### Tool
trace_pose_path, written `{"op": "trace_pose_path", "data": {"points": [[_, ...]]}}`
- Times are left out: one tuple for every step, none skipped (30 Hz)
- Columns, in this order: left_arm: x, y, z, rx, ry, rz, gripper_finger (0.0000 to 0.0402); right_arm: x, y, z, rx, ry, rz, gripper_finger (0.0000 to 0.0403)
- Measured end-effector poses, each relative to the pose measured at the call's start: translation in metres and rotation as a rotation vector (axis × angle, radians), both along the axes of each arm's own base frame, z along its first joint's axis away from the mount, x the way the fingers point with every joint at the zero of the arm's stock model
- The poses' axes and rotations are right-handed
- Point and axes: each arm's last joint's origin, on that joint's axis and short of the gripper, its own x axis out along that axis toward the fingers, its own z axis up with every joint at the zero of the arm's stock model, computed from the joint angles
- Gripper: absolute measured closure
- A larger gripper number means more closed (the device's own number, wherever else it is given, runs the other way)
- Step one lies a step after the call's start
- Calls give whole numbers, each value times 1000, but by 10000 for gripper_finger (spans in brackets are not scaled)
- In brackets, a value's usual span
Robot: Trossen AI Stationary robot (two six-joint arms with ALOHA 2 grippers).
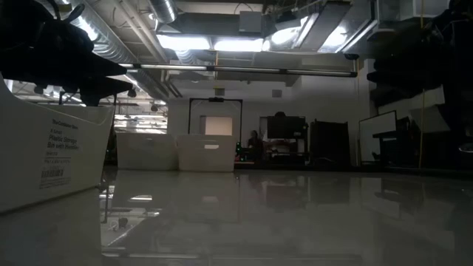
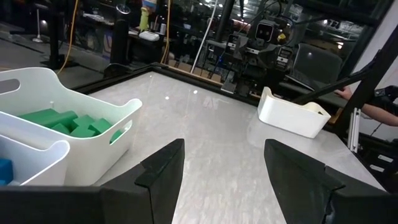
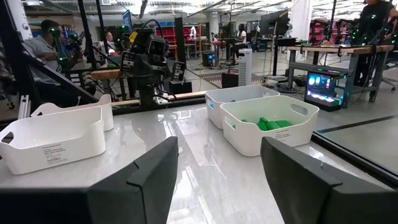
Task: Sort blocks
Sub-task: Return to Home Position
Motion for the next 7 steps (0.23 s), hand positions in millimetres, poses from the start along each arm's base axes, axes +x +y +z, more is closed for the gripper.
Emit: {"op": "trace_pose_path", "data": {"points": [[0,0,0,-1,0,0,192,0,0,0,0,0,0,173],[0,0,0,0,0,0,192,0,0,0,0,0,0,173],[0,0,0,2,0,0,192,0,0,0,0,0,0,173],[0,0,0,5,1,0,192,0,0,0,0,0,0,173],[0,0,0,5,1,0,192,0,0,0,0,0,0,173],[0,0,0,4,1,0,192,0,0,0,0,0,0,173],[0,0,0,0,0,0,192,0,0,0,0,0,0,173]]}}
